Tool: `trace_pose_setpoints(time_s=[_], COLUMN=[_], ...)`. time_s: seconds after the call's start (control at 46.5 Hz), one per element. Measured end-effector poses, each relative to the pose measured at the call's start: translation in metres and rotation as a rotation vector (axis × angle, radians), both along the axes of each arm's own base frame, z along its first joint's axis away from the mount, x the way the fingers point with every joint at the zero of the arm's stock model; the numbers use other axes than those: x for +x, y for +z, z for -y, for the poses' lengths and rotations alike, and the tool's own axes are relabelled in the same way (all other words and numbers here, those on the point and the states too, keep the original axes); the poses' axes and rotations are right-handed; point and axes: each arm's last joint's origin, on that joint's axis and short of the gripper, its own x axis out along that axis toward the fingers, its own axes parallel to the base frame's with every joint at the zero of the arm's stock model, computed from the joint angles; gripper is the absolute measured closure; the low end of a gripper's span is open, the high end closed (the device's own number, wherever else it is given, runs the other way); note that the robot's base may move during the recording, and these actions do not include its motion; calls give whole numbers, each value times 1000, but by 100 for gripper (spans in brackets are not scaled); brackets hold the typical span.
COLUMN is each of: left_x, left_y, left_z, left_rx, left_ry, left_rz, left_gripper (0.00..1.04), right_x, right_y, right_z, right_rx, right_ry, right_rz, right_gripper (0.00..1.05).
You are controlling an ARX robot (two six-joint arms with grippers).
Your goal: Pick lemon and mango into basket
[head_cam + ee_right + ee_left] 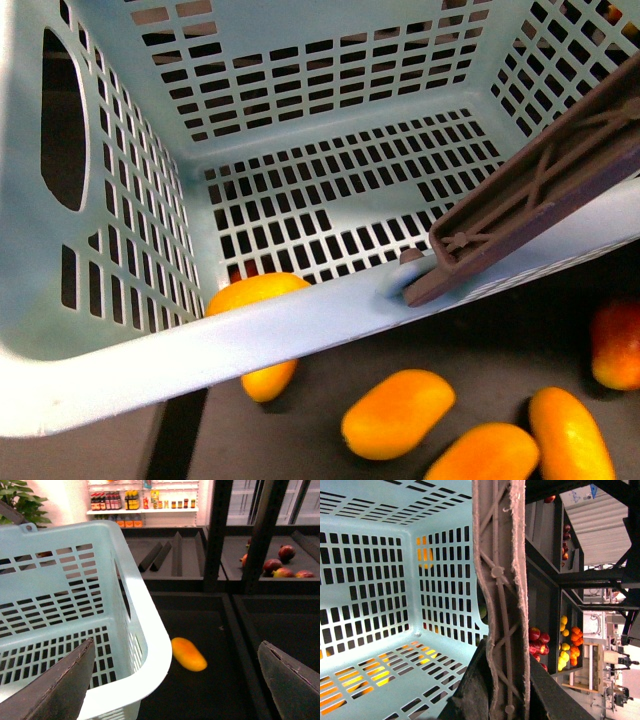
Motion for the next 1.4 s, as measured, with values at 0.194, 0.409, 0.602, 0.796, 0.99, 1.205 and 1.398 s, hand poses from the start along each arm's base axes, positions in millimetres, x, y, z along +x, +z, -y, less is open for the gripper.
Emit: trace_pose_setpoints(time_s=[0.194, 0.409, 0.602, 0.796, 0.99, 1.205, 1.398], left_x=[0, 4, 2, 0, 0, 1, 1], left_y=[1, 1, 1, 1, 1, 1, 1], left_z=[0, -5, -2, 0, 1, -1, 0], left_rx=[-1, 14, 7, -5, -7, 5, -2], left_ry=[-1, 42, 11, -7, -8, 15, 1], left_rz=[2, 15, 10, -1, -4, 7, 2], left_gripper=[98, 98, 98, 98, 98, 98, 98], right_x=[0, 0, 7, 21, 40, 51, 51], right_y=[0, 0, 0, -10, -26, -61, -110], right_z=[0, 0, 1, 41, 97, 157, 195], right_rx=[0, 0, 70, 68, 104, 137, 170], right_ry=[1, 4, -219, -678, -660, -648, -676], right_rz=[2, 0, -192, -453, -486, -564, -687], right_gripper=[9, 9, 9, 9, 9, 9, 9])
